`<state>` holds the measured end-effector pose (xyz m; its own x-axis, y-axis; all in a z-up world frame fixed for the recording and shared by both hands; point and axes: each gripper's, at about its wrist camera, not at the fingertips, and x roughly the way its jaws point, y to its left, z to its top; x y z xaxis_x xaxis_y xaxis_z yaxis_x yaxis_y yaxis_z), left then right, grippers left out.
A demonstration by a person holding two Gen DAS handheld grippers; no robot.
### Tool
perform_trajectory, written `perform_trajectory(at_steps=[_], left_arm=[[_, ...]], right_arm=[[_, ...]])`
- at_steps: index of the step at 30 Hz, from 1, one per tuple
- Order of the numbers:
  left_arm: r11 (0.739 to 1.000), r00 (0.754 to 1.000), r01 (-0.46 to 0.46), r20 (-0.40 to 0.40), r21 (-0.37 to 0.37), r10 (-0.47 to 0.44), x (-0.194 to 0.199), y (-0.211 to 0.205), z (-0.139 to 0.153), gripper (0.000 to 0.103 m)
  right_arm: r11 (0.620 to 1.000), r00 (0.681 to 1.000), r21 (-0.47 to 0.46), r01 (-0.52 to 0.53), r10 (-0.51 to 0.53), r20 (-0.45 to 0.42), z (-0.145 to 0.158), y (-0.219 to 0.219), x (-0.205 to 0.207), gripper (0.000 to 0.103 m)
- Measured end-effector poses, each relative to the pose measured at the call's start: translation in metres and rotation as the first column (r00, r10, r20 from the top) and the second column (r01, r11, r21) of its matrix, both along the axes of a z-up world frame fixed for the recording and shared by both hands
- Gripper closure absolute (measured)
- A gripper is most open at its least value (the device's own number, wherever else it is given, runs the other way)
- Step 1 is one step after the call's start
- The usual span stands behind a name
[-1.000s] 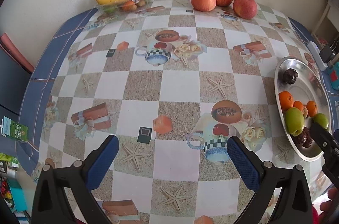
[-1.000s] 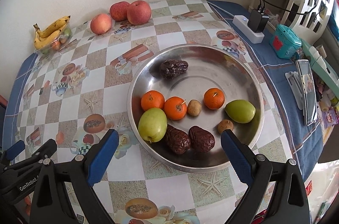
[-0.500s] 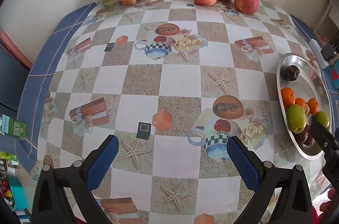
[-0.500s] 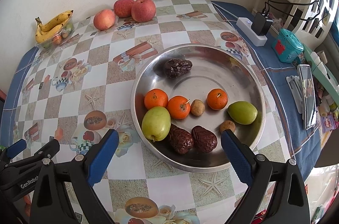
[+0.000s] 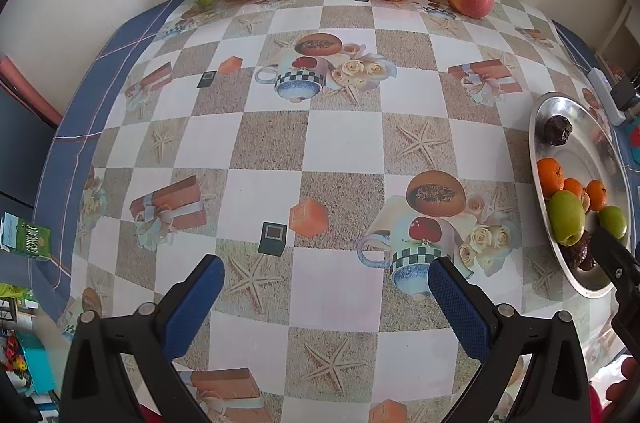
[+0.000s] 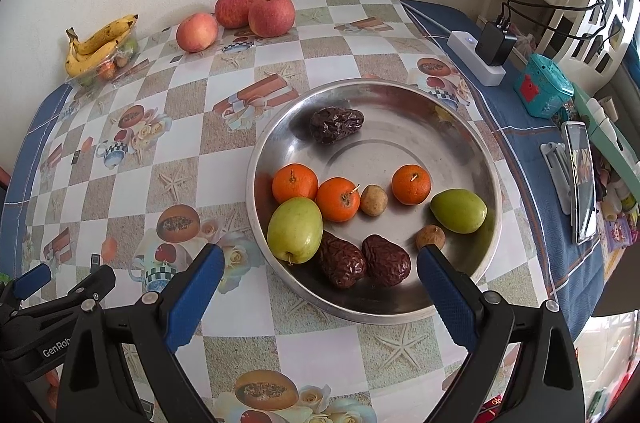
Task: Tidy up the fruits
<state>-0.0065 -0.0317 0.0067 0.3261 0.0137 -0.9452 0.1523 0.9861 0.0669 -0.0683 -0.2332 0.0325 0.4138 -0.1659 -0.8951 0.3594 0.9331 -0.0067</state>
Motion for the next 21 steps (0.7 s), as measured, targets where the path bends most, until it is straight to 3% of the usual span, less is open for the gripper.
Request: perform_trajectory(at_steps=[21], left_arm=[[1.0, 0.999, -0.007, -0.032, 0.012, 0.008, 0.0001, 0.0025, -0.0053, 0.0]], right_arm=[[1.0, 1.0, -0.008, -0.002, 0.002, -0.009, 0.0004, 0.0002, 0.0007, 0.006]])
